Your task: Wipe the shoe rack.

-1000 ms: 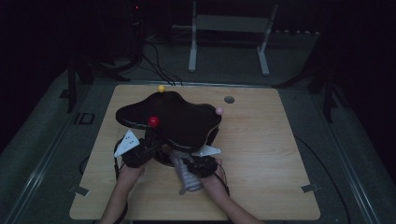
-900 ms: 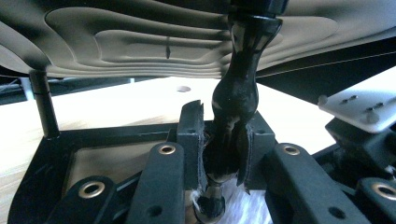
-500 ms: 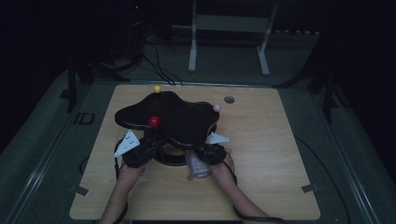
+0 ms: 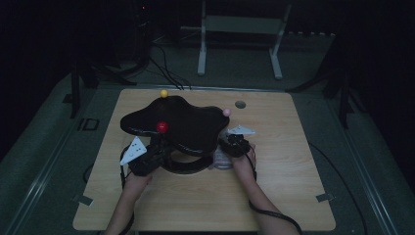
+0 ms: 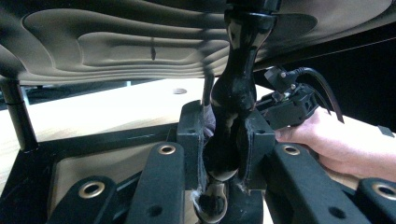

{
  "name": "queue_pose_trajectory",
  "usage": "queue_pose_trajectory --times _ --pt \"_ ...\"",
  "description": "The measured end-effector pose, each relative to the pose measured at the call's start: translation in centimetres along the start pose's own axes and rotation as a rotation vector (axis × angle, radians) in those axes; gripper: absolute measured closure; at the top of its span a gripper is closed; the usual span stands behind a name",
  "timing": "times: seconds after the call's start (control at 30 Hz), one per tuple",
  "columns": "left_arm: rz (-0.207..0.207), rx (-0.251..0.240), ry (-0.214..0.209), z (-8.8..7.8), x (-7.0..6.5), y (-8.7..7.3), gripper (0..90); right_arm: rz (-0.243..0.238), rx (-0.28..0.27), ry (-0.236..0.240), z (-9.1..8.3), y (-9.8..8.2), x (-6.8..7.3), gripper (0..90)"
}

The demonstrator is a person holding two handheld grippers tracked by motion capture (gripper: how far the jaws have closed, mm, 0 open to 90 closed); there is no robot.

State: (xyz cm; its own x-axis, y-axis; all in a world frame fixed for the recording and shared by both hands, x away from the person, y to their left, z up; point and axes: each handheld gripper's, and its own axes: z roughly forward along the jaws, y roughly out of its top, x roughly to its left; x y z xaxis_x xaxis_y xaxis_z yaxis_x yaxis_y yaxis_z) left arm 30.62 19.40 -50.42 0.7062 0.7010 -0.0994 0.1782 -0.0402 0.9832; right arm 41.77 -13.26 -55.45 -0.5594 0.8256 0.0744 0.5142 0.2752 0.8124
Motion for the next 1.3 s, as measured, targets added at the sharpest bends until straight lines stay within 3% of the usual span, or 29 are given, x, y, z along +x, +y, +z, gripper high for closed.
queue_pose_trajectory --times 0.13,0.27,0.37,0.63,0.77,0.87,0.93,0.97,1.03,1.1,1.3 --pt "-0.009 -0.002 0.004 0.0 -0.1 0.0 72.8 0.034 0.030 0.049 -0.4 0.4 -0.2 72.8" --pt "-0.001 0.022 -0.003 0.0 -0.4 -0.1 63.6 0.009 0.022 0.060 -1.7 0.6 -0.2 73.1" --pt "0.003 0.030 0.009 -0.4 -0.5 0.2 62.8 0.009 0.000 0.072 -3.2 0.6 -0.3 73.1" --pt "-0.004 0.069 0.036 -2.6 -0.7 0.1 61.2 -0.059 -0.026 0.071 -7.6 -0.1 -0.6 73.0" --pt "0.024 0.096 0.046 -4.1 -0.9 -0.2 63.7 -0.074 -0.040 0.059 -9.7 -0.7 -1.0 73.0" --pt "0.041 0.129 0.124 -4.6 -0.7 -0.7 76.1 -0.068 -0.059 0.053 -11.0 -1.1 -1.4 73.0" --pt "0.022 0.151 0.187 -4.2 -0.4 -1.3 84.3 -0.057 -0.074 0.060 -11.8 -1.3 -1.6 73.0" --pt "0.018 0.160 0.196 -3.9 -0.3 -1.5 87.7 -0.050 -0.081 0.065 -12.3 -1.5 -1.6 73.0" --pt "0.045 0.190 0.253 -3.0 -0.2 -2.2 89.0 -0.052 -0.089 0.072 -12.9 -1.8 -1.6 73.0" --pt "0.055 0.208 0.271 -2.1 -0.1 -2.8 89.3 -0.053 -0.092 0.074 -13.5 -2.1 -1.7 73.0" --pt "0.088 0.263 0.274 0.2 -0.5 -3.8 89.4 -0.053 -0.082 0.064 -14.5 -2.9 -2.1 73.0"
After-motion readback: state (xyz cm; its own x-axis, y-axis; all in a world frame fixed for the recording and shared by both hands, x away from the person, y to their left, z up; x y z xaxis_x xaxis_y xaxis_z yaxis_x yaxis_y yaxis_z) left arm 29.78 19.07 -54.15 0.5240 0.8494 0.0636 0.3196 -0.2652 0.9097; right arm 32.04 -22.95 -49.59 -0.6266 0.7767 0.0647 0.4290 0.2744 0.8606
